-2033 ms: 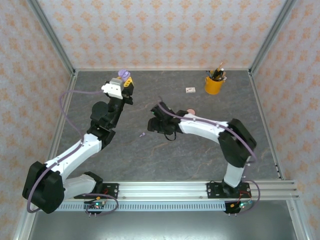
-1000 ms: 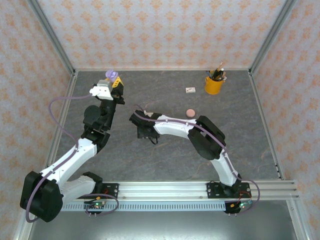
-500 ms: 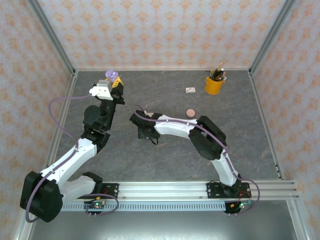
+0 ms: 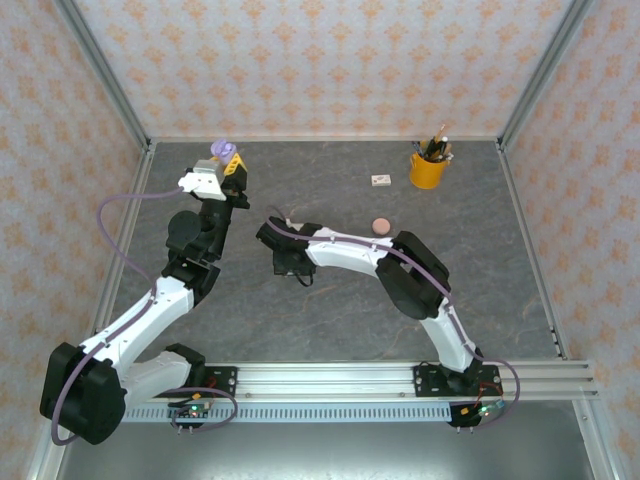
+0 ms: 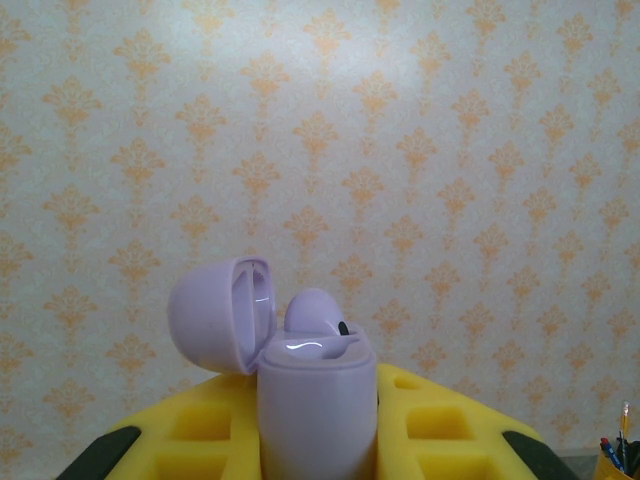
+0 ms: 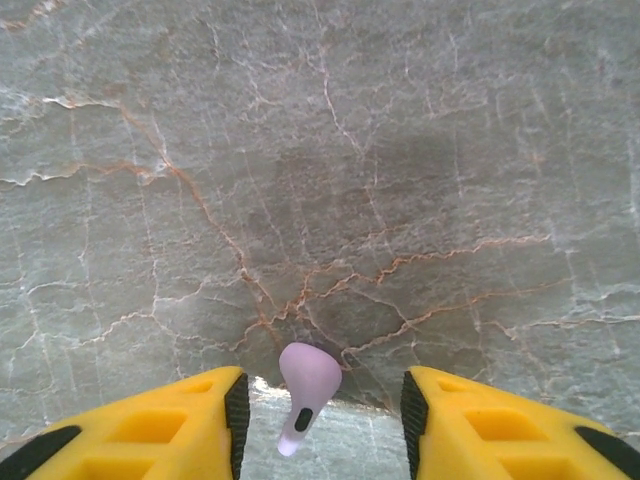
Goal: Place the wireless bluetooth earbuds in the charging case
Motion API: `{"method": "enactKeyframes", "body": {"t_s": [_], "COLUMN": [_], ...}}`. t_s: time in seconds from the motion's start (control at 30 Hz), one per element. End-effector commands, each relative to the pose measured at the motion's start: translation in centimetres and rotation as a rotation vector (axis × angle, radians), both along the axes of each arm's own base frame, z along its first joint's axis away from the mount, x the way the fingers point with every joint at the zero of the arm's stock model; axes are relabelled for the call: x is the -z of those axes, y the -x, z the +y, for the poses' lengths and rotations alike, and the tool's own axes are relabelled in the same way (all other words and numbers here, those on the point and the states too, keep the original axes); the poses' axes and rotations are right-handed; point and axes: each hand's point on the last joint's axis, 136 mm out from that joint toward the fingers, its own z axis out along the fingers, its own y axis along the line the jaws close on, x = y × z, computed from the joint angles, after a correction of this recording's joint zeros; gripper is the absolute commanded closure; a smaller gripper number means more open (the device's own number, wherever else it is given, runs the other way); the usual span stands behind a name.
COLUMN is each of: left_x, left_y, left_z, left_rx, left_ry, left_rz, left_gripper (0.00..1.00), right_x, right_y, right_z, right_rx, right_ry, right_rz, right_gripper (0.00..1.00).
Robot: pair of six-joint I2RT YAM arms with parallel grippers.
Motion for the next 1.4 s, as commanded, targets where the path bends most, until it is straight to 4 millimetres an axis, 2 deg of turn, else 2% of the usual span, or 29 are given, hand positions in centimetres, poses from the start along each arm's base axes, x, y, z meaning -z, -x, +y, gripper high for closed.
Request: {"method": "enactKeyframes", "body": {"t_s": [0.0,0.33,0.53,0.77,0.9,1.1,1.23,1.37], "left_x": [-1.3,-1.3,-1.3,-1.3,-1.3,-1.5,-1.5,-1.5], "left_y": [0.6,0.6,0.7,0.7,0.7,0.7,0.7,0.8], "left_z": [0.9,1.1,1.2,1.3,1.2,1.1,1.1,1.1], "left_rx": [-0.024,-0.030,-0.030,-0.030,-0.025,-0.019,-0.014,-0.014], "left_ry": [0.029,0.031,0.033,0.035,0.037,0.040,0.044,0.045], "left_rz": [-0.051,-0.053,-0.056,-0.055,-0.057,-0.058,-0.057,-0.057], "left_gripper": [1.00,1.00,1.00,1.00,1.00,1.00,1.00,1.00], "right_x": [1.0,2.1,2.1,1.7,0.8,-0.4,-0.5,-0.7], "right_y": [0.3,0.3,0.5,1.2,1.5,2.2,3.0,3.0], "right_z": [0.0,-0.1,0.0,0.0,0.2,-1.0,-1.7,-2.5], "right_rx": [0.005,0.007,-0.013,-0.098,-0.219,-0.424,-0.522,-0.517], "right_ry": [0.031,0.056,0.062,0.085,0.082,0.145,0.176,0.193], "right_rz": [0.027,0.039,0.040,0.030,0.004,-0.039,-0.031,-0.026], "right_gripper": [0.56,0.63,0.69,0.74,0.75,0.74,0.71,0.60]}}
